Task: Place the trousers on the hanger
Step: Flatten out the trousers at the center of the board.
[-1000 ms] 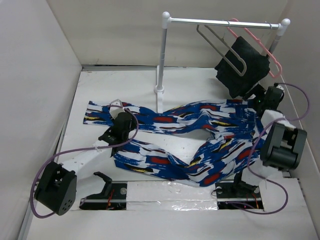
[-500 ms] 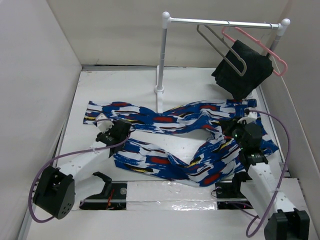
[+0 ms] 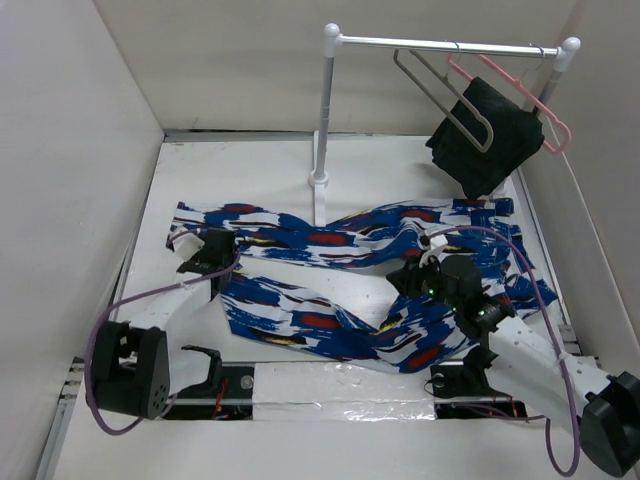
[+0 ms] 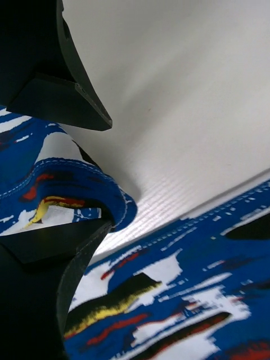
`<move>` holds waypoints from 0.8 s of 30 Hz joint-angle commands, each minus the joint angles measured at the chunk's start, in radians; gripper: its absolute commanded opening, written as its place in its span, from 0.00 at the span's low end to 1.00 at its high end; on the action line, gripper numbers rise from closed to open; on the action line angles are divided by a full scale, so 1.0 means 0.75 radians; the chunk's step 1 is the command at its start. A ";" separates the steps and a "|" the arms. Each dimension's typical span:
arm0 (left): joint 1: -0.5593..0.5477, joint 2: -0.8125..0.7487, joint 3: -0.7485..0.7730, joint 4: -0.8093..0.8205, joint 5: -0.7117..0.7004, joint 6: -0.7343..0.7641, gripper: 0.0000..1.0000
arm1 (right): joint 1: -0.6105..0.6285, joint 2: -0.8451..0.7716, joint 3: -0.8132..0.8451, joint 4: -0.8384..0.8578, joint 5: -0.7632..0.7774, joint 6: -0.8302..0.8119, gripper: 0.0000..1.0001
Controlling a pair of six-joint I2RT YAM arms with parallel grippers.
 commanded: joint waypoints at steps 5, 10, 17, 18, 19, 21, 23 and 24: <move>-0.060 0.038 0.025 0.115 0.135 0.113 0.62 | 0.132 0.103 0.082 0.161 0.104 -0.034 0.33; -0.060 0.036 0.044 0.125 0.125 0.126 0.03 | 0.192 0.234 0.113 0.194 0.100 -0.042 0.37; -0.060 -0.276 0.228 -0.234 -0.061 0.079 0.00 | 0.192 0.307 0.099 0.221 0.120 -0.038 0.51; -0.060 -0.332 0.242 -0.251 -0.065 0.089 0.00 | 0.192 0.309 0.096 0.223 0.139 -0.038 0.59; -0.060 -0.373 0.273 -0.279 -0.094 0.085 0.00 | 0.192 0.307 0.098 0.221 0.149 -0.036 0.60; -0.060 -0.465 0.310 -0.378 -0.139 0.079 0.00 | 0.192 0.305 0.099 0.215 0.159 -0.038 0.65; -0.060 -0.477 0.365 -0.475 -0.210 0.081 0.00 | 0.192 0.303 0.094 0.213 0.157 -0.034 0.68; -0.060 -0.465 0.381 -0.500 -0.235 0.079 0.00 | 0.192 0.301 0.092 0.213 0.155 -0.034 0.69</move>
